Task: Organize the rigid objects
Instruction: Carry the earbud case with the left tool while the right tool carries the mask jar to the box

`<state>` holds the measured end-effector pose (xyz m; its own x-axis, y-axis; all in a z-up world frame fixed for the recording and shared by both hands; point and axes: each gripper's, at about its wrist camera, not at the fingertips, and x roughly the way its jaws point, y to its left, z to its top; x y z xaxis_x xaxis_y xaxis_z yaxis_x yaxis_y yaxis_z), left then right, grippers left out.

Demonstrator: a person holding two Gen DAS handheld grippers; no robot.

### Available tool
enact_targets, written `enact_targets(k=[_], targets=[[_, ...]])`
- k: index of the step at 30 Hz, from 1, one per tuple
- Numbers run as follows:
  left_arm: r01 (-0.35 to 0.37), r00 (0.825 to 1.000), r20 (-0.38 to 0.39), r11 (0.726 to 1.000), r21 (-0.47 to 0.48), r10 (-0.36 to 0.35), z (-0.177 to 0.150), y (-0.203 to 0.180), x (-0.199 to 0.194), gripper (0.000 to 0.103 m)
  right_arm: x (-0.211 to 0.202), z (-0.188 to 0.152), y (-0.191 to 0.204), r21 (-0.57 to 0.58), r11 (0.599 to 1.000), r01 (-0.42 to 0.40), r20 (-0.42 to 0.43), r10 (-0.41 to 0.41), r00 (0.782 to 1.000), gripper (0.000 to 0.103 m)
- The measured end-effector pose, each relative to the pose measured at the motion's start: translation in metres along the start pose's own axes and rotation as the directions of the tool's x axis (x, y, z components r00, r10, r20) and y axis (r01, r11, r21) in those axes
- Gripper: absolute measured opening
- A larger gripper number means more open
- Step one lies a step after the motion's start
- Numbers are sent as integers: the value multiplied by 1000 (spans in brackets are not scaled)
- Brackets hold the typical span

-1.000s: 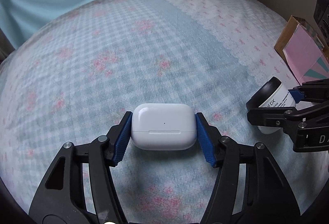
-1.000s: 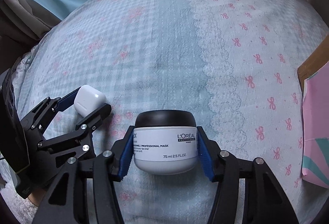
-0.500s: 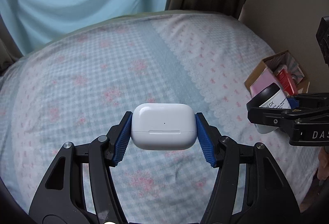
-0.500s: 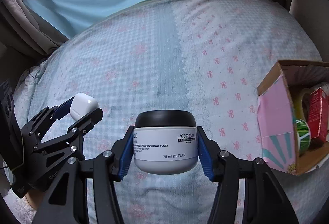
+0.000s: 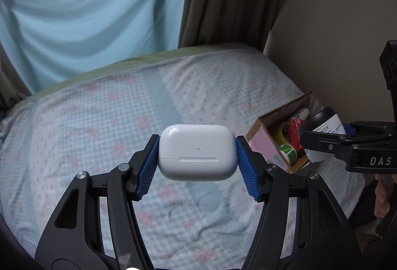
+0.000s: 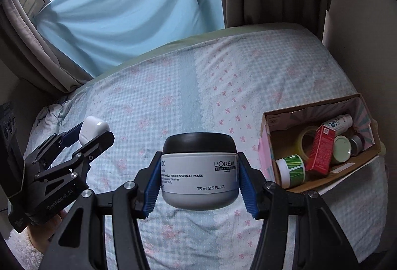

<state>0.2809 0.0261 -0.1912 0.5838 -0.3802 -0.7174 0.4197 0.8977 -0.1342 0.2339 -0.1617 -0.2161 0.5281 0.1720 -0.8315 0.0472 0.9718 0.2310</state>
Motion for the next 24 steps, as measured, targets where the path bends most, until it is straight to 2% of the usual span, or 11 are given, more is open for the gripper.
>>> enact_targets(k=[5, 10, 16, 24], targets=[[-7, 1000, 6, 1000, -16, 7, 17, -50, -5, 57, -34, 4, -47, -20, 1000, -1, 12, 1, 1000, 52], [-9, 1000, -10, 998, -54, 8, 31, -103, 10, 57, -50, 6, -113, -31, 999, 13, -11, -13, 1000, 52], [-14, 999, -51, 996, -89, 9, 43, -159, 54, 57, -47, 20, -200, -46, 998, 40, -48, -43, 998, 52], [-31, 987, -159, 991, -128, 11, 38, -213, 138, 57, -11, 35, -272, -114, 993, 42, -110, -54, 992, 52]])
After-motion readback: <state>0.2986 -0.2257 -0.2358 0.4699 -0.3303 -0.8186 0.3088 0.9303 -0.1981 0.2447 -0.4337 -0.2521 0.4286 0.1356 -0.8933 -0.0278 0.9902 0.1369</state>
